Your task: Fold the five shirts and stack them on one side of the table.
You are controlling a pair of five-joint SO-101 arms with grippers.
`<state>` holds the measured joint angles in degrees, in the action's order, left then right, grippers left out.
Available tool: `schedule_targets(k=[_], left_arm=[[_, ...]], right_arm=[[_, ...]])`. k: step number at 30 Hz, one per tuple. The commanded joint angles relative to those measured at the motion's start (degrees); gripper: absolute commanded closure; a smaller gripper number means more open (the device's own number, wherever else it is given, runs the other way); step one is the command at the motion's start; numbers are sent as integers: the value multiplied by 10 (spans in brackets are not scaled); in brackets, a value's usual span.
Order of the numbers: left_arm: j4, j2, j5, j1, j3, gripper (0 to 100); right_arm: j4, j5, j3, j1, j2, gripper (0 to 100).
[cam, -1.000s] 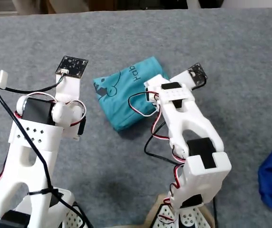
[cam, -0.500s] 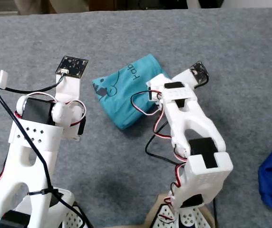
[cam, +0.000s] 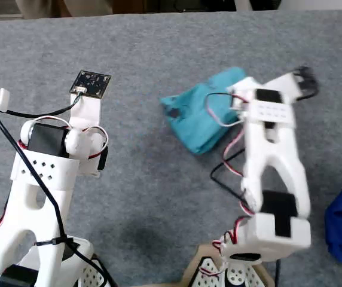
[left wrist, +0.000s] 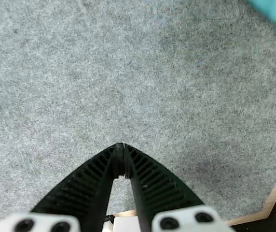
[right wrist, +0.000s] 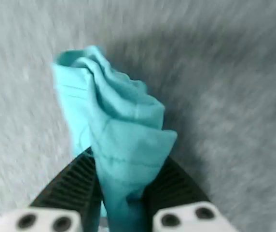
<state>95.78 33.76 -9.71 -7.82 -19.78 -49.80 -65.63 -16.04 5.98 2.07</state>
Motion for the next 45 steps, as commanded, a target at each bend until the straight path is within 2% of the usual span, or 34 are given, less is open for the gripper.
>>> schedule_targets(k=[1,15,20,29,33,45], left_arm=[[4,16,0,1,28,979],[12,16,1,1,33,979],[13,16,1,1,52,979],[13,16,1,1,53,979],[19,16,1,1,54,979],[25,16,2,1,54,979]], right_arm=[[-19,36,32,60,-74,994],[-46,153,49,292,-173,994],[-46,166,99,375,-170,994],[-47,189,143,473,-170,994],[-47,192,145,505,-176,994],[-51,205,291,511,-171,994]])
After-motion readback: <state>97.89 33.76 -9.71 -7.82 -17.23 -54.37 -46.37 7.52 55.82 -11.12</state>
